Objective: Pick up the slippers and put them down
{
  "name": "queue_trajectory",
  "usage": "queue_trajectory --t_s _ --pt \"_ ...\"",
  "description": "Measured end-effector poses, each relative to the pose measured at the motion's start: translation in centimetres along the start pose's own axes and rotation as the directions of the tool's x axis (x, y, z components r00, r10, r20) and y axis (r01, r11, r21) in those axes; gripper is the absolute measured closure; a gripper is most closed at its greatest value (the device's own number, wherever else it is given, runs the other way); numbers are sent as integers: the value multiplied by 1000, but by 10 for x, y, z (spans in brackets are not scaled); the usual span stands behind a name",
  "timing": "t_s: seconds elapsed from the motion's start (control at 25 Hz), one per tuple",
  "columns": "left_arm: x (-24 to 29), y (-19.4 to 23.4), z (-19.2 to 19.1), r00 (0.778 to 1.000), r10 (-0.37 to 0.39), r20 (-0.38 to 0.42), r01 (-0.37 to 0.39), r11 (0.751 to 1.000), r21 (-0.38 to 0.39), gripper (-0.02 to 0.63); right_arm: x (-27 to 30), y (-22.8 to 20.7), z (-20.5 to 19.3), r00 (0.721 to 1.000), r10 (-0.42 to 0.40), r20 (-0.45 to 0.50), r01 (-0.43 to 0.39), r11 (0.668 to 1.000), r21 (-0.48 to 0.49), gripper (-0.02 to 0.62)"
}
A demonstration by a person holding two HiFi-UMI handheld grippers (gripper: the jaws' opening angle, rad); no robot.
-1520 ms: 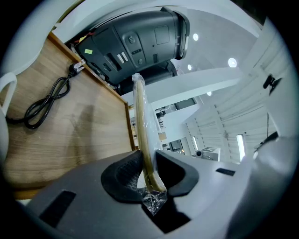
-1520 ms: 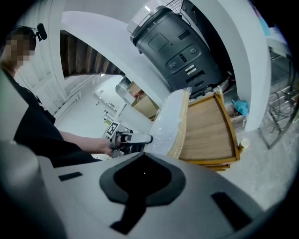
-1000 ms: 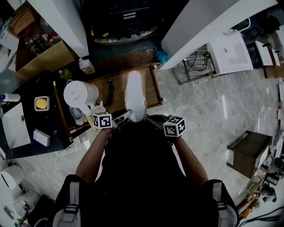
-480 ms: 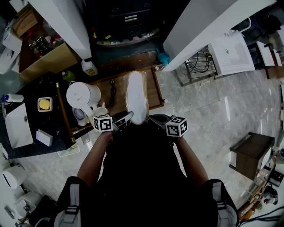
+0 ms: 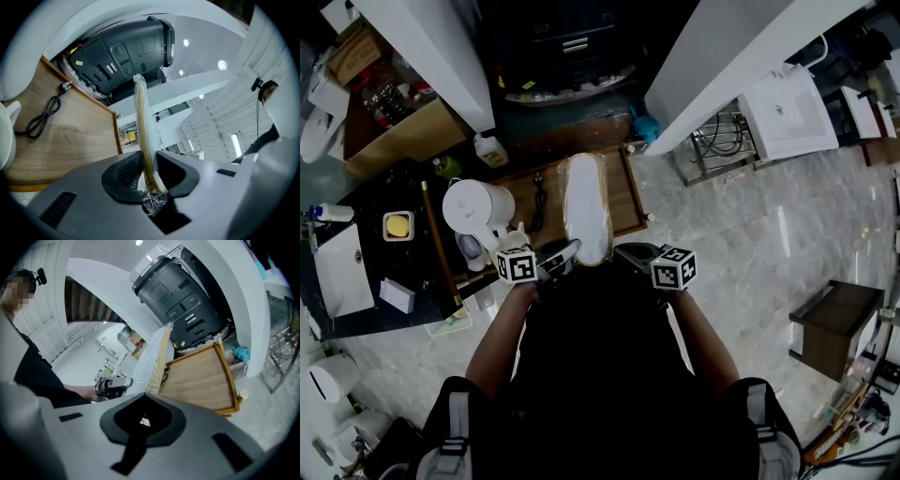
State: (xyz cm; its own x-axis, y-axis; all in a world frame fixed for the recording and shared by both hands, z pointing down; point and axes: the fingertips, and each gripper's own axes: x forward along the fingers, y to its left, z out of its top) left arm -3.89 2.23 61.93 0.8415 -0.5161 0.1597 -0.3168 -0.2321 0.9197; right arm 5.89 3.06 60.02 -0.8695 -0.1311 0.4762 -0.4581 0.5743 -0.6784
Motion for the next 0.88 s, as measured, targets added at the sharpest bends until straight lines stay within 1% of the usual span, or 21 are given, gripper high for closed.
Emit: queue_trajectory --t_s 0.08,0.2,0.32,0.88 --pt "1 -5 2 1000 -11 6 11 1000 -9 514 0 0 0 1000 0 2 0 1000 -2 589" --pt "0 -2 3 1000 1 12 -1 1000 -12 514 0 0 1 1000 0 6 0 1000 0 589" --pt "-1 -3 4 1000 -4 17 4 1000 -20 514 -1 0 0 1000 -2 7 2 1000 0 589" --pt "-2 -2 3 1000 3 13 -3 1000 -13 514 -2 0 3 1000 -2 7 2 1000 -9 589"
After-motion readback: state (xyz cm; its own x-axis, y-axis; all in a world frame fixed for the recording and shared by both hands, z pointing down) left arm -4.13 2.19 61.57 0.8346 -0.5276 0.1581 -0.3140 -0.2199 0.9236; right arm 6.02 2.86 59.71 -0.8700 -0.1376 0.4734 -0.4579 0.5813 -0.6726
